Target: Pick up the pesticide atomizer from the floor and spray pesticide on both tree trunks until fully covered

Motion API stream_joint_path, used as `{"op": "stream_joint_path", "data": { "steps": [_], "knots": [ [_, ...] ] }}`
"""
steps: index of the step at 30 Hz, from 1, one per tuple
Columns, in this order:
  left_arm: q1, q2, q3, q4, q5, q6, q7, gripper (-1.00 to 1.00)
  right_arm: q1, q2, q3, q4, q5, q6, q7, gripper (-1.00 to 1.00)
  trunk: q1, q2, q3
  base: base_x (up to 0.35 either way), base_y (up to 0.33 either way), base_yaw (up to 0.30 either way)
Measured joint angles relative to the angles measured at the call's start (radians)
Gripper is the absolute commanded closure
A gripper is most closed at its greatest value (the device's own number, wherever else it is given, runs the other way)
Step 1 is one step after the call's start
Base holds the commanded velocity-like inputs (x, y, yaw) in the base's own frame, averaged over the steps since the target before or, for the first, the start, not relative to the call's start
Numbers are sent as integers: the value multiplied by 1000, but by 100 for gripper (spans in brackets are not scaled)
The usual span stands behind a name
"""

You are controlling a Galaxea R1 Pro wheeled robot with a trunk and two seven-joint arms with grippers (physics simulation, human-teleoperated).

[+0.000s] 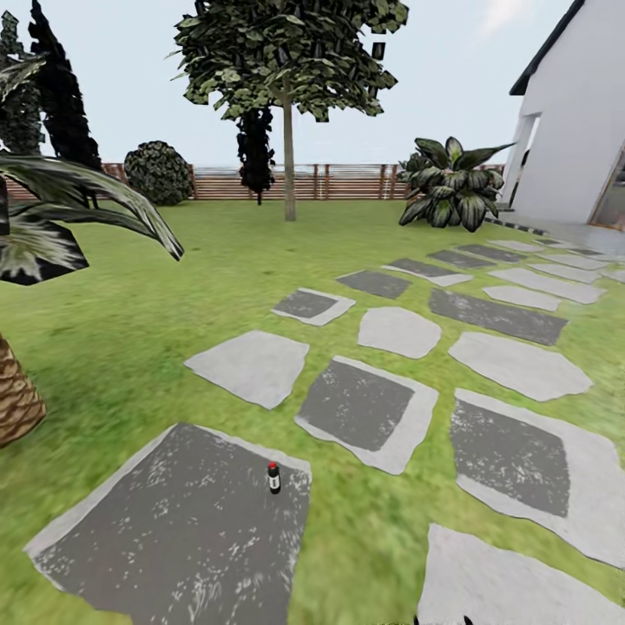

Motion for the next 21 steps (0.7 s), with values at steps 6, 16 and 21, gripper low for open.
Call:
{"op": "stream_joint_path", "data": {
  "steps": [6, 16, 21],
  "knots": [
    [0, 0, 0, 0, 0, 0, 0, -100, 0, 0, 1, 1, 1, 0, 0, -100, 0, 0, 2, 0, 307, -52],
    [0, 0, 0, 0, 0, 0, 0, -100, 0, -1, -1, 0, 0, 0, 0, -100, 0, 0, 2, -22, 294, -25],
    [0, 0, 0, 0, 0, 0, 0, -100, 0, -1, -1, 0, 0, 0, 0, -100, 0, 0, 6, -2, 228, -160]
  ]
}}
